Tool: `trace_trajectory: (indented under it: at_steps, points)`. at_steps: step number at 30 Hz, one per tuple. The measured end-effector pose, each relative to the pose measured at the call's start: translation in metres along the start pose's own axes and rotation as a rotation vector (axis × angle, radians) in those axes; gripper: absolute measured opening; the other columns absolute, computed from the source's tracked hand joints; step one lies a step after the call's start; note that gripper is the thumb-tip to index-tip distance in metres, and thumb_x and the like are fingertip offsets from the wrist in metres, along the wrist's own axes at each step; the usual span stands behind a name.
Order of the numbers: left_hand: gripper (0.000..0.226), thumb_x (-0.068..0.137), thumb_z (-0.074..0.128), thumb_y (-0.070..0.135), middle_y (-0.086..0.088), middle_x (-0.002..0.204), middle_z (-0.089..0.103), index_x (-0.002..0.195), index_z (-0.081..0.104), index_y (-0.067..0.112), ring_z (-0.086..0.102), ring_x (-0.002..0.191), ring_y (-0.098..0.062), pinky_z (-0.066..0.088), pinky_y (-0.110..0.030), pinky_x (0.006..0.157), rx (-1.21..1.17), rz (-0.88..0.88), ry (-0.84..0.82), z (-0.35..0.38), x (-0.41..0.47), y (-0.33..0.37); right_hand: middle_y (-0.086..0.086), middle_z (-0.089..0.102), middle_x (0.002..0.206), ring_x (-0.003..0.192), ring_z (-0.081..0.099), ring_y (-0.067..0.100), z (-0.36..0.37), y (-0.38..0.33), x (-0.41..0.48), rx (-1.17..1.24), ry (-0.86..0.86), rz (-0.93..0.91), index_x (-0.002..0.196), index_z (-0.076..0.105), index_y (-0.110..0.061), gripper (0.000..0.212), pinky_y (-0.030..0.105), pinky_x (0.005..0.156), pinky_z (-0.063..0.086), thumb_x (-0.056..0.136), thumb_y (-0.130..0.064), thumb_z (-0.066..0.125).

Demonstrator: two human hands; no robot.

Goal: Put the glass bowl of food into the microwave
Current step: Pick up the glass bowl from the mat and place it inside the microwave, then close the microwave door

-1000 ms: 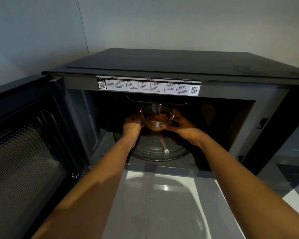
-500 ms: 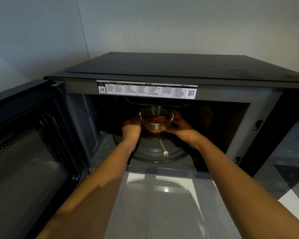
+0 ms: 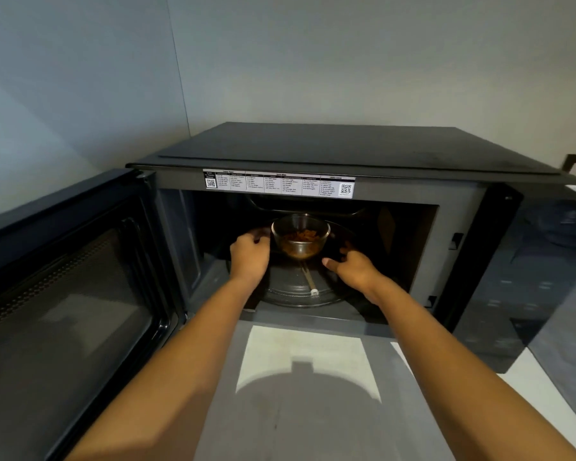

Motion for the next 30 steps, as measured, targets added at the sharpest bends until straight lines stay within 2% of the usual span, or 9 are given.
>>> trace_trajectory:
  at_steps: [3, 4, 7, 9, 12, 16, 23, 27, 30]
  points:
    - [0.029, 0.095, 0.045, 0.017, -0.014, 0.105, 0.071, 0.11, 0.069, 0.012, 0.06, 0.079, -0.022, 0.044, -0.025, 0.069, 0.162, 0.087, 0.036, -0.018, -0.022, 0.009, 0.015, 0.04, 0.144, 0.131, 0.04, 0.03, -0.002, -0.001, -0.023, -0.032, -0.004, -0.029, 0.141, 0.031, -0.006, 0.06, 0.036, 0.106, 0.036, 0.089, -0.022, 0.059]
    - [0.028, 0.095, 0.045, 0.018, -0.014, 0.101, 0.071, 0.107, 0.07, 0.012, 0.06, 0.076, -0.024, 0.046, -0.027, 0.067, 0.235, 0.118, 0.068, -0.027, -0.031, 0.013, 0.015, 0.038, 0.145, 0.132, 0.039, 0.029, -0.003, -0.002, -0.034, -0.038, -0.008, -0.035, 0.142, 0.028, -0.006, 0.063, 0.037, 0.108, 0.036, 0.089, -0.023, 0.059]
    - [0.028, 0.095, 0.045, 0.018, -0.014, 0.104, 0.069, 0.103, 0.07, 0.01, 0.065, 0.087, -0.032, 0.052, -0.034, 0.073, 0.408, 0.206, 0.175, -0.052, -0.052, 0.026, 0.013, 0.036, 0.146, 0.132, 0.04, 0.027, -0.005, -0.002, -0.061, -0.092, -0.008, -0.075, 0.143, 0.027, -0.009, 0.064, 0.038, 0.108, 0.038, 0.09, -0.022, 0.059]
    - [0.028, 0.095, 0.045, 0.018, -0.015, 0.109, 0.067, 0.104, 0.07, 0.009, 0.064, 0.094, -0.033, 0.048, -0.033, 0.073, 0.482, 0.256, 0.228, -0.069, -0.065, 0.039, 0.011, 0.045, 0.138, 0.125, 0.047, 0.025, -0.011, -0.002, -0.081, -0.144, 0.022, -0.133, 0.137, 0.04, -0.01, 0.051, 0.035, 0.105, 0.041, 0.091, -0.019, 0.057]
    - [0.029, 0.095, 0.045, 0.014, -0.017, 0.109, 0.067, 0.104, 0.07, 0.004, 0.063, 0.096, -0.032, 0.047, -0.034, 0.07, 0.575, 0.372, 0.302, -0.093, -0.08, 0.061, 0.009, 0.061, 0.119, 0.11, 0.059, 0.022, -0.02, -0.001, -0.11, -0.147, 0.077, -0.196, 0.116, 0.061, -0.01, 0.026, 0.028, 0.096, 0.046, 0.092, -0.013, 0.055]
    - [0.027, 0.092, 0.047, 0.009, -0.019, 0.108, 0.067, 0.104, 0.069, 0.0, 0.061, 0.098, -0.034, 0.046, -0.042, 0.082, 0.706, 0.5, 0.382, -0.125, -0.097, 0.083, 0.006, 0.064, 0.114, 0.098, 0.062, 0.017, -0.029, 0.011, -0.147, -0.261, 0.135, -0.231, 0.108, 0.068, -0.011, 0.022, 0.022, 0.086, 0.047, 0.093, -0.015, 0.053]
    - [0.032, 0.091, 0.047, 0.012, -0.018, 0.122, 0.061, 0.117, 0.062, 0.002, 0.051, 0.115, -0.034, 0.032, -0.041, 0.102, 0.933, 0.501, 0.501, -0.175, -0.13, 0.089, 0.01, 0.057, 0.128, 0.112, 0.057, 0.027, -0.038, 0.06, -0.203, -0.447, 0.225, -0.161, 0.119, 0.062, -0.009, 0.029, 0.031, 0.094, 0.044, 0.096, -0.016, 0.045]
    - [0.034, 0.091, 0.048, 0.013, -0.022, 0.122, 0.058, 0.12, 0.058, -0.001, 0.051, 0.113, -0.038, 0.035, -0.046, 0.097, 0.995, 0.449, 0.517, -0.192, -0.148, 0.092, 0.011, 0.05, 0.138, 0.122, 0.051, 0.028, -0.042, 0.095, -0.228, -0.453, 0.207, 0.005, 0.132, 0.048, -0.011, 0.038, 0.035, 0.105, 0.039, 0.097, -0.025, 0.042]
    - [0.031, 0.091, 0.046, 0.013, -0.024, 0.116, 0.06, 0.114, 0.059, -0.004, 0.053, 0.109, -0.039, 0.036, -0.046, 0.094, 1.047, 0.399, 0.517, -0.198, -0.154, 0.094, 0.008, 0.043, 0.144, 0.13, 0.044, 0.025, -0.043, 0.113, -0.24, -0.55, 0.237, 0.037, 0.138, 0.04, -0.014, 0.044, 0.035, 0.11, 0.036, 0.098, -0.032, 0.038]
Point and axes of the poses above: each hand's wrist, its own x-axis towards the middle knuckle, its own z-axis out of the palm, y = z × x, the point moved 2 cm from there along x, towards the middle knuckle
